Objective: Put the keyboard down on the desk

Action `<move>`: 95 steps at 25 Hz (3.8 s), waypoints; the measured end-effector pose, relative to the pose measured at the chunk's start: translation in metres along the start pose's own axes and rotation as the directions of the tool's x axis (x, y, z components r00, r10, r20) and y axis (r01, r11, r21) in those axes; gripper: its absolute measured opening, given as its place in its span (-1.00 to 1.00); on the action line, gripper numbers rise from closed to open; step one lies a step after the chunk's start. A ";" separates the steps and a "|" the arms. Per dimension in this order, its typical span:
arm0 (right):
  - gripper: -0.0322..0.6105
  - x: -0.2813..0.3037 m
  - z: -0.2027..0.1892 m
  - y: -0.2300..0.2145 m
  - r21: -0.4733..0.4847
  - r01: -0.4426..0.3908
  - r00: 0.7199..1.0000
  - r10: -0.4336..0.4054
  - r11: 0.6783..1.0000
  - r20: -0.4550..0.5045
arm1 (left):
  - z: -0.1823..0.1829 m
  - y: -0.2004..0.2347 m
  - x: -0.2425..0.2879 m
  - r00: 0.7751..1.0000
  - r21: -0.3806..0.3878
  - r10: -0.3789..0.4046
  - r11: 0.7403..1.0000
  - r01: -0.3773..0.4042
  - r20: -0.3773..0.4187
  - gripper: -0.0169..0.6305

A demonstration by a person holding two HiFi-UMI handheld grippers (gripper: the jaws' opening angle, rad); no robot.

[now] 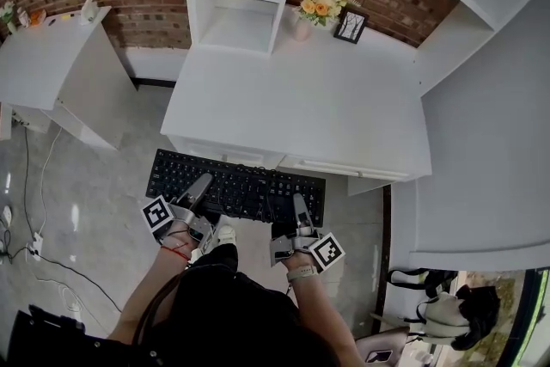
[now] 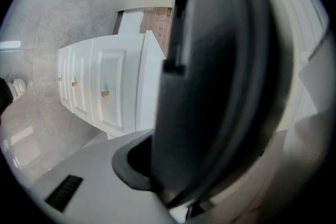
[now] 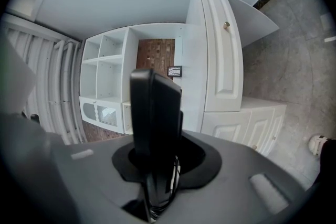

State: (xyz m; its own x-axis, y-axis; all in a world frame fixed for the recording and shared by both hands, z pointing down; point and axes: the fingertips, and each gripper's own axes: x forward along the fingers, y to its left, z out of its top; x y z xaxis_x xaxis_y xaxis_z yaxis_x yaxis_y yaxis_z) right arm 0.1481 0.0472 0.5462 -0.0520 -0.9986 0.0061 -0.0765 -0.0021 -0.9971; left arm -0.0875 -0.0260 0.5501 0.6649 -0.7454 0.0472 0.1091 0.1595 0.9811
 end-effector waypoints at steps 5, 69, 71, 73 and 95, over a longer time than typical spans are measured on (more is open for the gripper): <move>-0.65 0.022 0.004 -0.003 0.006 0.016 1.000 -0.016 1.000 0.007 | 0.013 -0.001 0.020 1.000 -0.014 0.012 1.000 -0.012 -0.005 -0.64; -0.66 0.217 0.073 -0.053 0.102 0.188 0.982 -0.186 0.977 -0.028 | 0.098 0.014 0.205 0.983 -0.103 0.177 0.980 -0.171 0.050 -0.63; -0.66 0.223 0.076 -0.054 0.103 0.192 0.981 -0.190 0.976 -0.025 | 0.101 0.013 0.211 0.983 -0.107 0.178 0.979 -0.172 0.050 -0.62; -0.66 0.229 0.079 -0.054 0.105 0.193 0.981 -0.192 0.976 -0.023 | 0.103 0.013 0.218 0.983 -0.109 0.177 0.979 -0.171 0.048 -0.62; -0.67 0.274 0.102 -0.062 0.148 0.309 0.950 -0.312 0.940 0.000 | 0.121 0.013 0.273 0.983 -0.132 0.179 0.976 -0.173 0.034 -0.57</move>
State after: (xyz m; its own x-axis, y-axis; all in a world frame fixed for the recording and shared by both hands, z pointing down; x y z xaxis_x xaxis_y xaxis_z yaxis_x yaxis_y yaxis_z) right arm 0.2401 -0.2316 0.6017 -0.0253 -0.9480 0.3173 0.0589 -0.3183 -0.9462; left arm 0.0061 -0.3058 0.5984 0.6483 -0.7264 0.2281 0.0895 0.3702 0.9246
